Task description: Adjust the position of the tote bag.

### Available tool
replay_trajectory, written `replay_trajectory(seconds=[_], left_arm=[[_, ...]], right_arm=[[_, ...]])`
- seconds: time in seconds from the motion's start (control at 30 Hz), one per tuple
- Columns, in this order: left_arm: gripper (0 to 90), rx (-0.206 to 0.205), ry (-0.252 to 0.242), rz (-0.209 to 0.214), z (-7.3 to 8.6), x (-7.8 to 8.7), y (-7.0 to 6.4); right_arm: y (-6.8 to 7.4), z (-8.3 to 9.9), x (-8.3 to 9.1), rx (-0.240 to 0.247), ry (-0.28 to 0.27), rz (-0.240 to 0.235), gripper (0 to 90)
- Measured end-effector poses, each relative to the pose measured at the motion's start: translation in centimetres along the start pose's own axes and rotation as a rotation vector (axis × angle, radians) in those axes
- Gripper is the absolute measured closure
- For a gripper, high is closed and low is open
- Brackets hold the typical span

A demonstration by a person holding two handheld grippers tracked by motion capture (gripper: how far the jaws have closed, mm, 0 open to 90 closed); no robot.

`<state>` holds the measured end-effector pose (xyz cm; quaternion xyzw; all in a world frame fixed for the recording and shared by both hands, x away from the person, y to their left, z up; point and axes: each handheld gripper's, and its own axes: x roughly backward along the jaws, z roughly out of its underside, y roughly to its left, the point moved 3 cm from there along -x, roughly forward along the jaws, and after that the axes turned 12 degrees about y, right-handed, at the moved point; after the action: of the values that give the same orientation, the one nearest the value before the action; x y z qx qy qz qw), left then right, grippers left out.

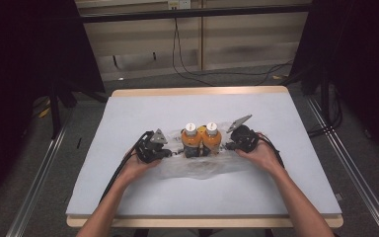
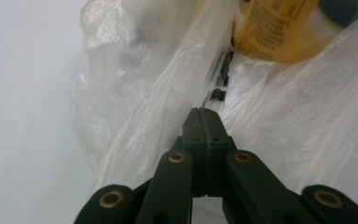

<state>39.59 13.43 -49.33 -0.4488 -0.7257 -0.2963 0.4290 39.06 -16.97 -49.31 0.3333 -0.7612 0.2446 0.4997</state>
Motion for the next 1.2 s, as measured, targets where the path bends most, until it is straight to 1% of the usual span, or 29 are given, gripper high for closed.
replay_trajectory(seconds=[0.03,0.07,0.1,0.13,0.17,0.2,0.23,0.27,0.3,0.33,0.37,0.4,0.43,0.5,0.53,0.6,0.63,0.67,0.7,0.73,0.77,0.83,0.87,1.0,1.03,1.07,1.1,1.13,1.2], left_arm=[[90.0,0.0,-0.006,0.007,-0.2,0.0,-0.1],[90.0,-0.004,-0.027,0.021,-0.4,0.0,-0.2],[90.0,-0.014,-0.031,0.033,-0.6,0.1,-0.3],[90.0,-0.021,-0.049,0.032,-0.8,0.1,-0.6],[90.0,-0.038,-0.062,0.061,-1.1,0.2,-0.9],[90.0,-0.043,-0.063,0.079,-1.2,0.3,-0.9],[90.0,-0.045,-0.054,0.076,-1.4,0.4,-1.1],[90.0,-0.055,-0.058,0.08,-1.7,0.4,-1.2],[90.0,-0.061,-0.057,0.1,-1.8,0.4,-1.4],[90.0,-0.07,-0.042,0.101,-1.9,0.3,-1.5],[90.0,-0.086,-0.01,0.094,-2.1,0.0,-1.5],[90.0,-0.088,0.0,0.091,-2.1,-0.3,-1.6],[90.0,-0.091,0.009,0.078,-2.1,-0.6,-1.5],[90.0,-0.087,0.017,0.081,-2.1,-1.0,-1.4],[90.0,-0.097,0.019,0.068,-2.2,-1.1,-1.3],[90.0,-0.093,0.031,0.045,-2.2,-1.1,-1.3],[90.0,-0.096,0.036,0.02,-2.2,-1.1,-1.2],[90.0,-0.103,0.041,-0.01,-2.1,-1.1,-1.1],[90.0,-0.109,0.048,-0.022,-2.1,-1.0,-0.9],[90.0,-0.094,0.047,-0.032,-2.0,-1.1,-0.8],[90.0,-0.09,0.044,-0.014,-2.0,-1.0,-0.7],[90.0,-0.101,0.052,-0.016,-1.9,-1.0,-0.3],[90.0,-0.103,0.052,-0.042,-1.8,-1.0,-0.3],[90.0,-0.124,0.069,-0.064,-1.5,-0.8,0.1],[90.0,-0.125,0.071,-0.063,-1.4,-0.7,0.3],[90.0,-0.115,0.069,-0.069,-1.3,-0.7,0.3],[90.0,-0.129,0.083,-0.074,-1.2,-0.6,0.4],[90.0,-0.135,0.093,-0.08,-1.2,-0.6,0.4],[90.0,-0.135,0.108,-0.097,-1.1,-0.5,0.6]], right_arm=[[0.0,0.0,0.0,0.001,-0.006,-0.007,90.0],[0.0,0.0,0.0,0.003,-0.015,-0.015,90.0],[0.0,0.0,0.1,0.002,-0.023,-0.028,90.0],[0.1,-0.1,0.2,0.004,-0.025,-0.033,90.0],[0.3,-0.2,0.3,0.015,-0.032,-0.037,90.0],[0.5,-0.4,0.7,0.021,-0.042,-0.042,90.0],[0.6,-0.5,0.9,0.025,-0.054,-0.054,90.0],[0.8,-0.6,1.2,0.022,-0.061,-0.069,90.0],[0.8,-0.7,1.3,0.026,-0.067,-0.074,90.0],[0.9,-0.8,1.3,0.019,-0.068,-0.087,90.0],[0.9,-0.8,1.1,0.03,-0.065,-0.089,90.0],[1.0,-0.9,0.8,0.038,-0.053,-0.101,90.0],[1.0,-0.8,0.6,0.048,-0.04,-0.106,90.0],[1.2,-0.7,0.1,0.062,0.009,-0.106,90.0],[1.2,-0.6,-0.1,0.081,0.016,-0.092,90.0],[1.1,-0.6,-0.1,0.086,0.018,-0.074,90.0],[1.0,-0.6,-0.1,0.089,0.022,-0.054,90.0],[0.8,-0.6,0.0,0.086,0.027,-0.031,90.0],[0.6,-0.5,0.0,0.076,0.028,-0.026,90.0],[0.3,-0.3,0.0,0.065,0.036,-0.003,90.0],[0.0,-0.2,0.1,0.067,0.035,0.008,90.0],[-0.3,0.0,0.2,0.06,0.042,-0.001,90.0],[-0.3,0.0,0.2,0.058,0.047,0.002,90.0],[-0.5,0.0,0.3,0.078,0.056,0.024,90.0],[-0.5,0.1,0.3,0.066,0.056,0.024,90.0],[-0.6,0.2,0.3,0.051,0.051,0.009,90.0],[-0.8,0.4,0.3,0.047,0.043,0.005,90.0],[-0.9,0.4,0.4,0.043,0.044,0.01,90.0],[-1.0,0.5,0.5,0.055,0.062,0.037,90.0]])
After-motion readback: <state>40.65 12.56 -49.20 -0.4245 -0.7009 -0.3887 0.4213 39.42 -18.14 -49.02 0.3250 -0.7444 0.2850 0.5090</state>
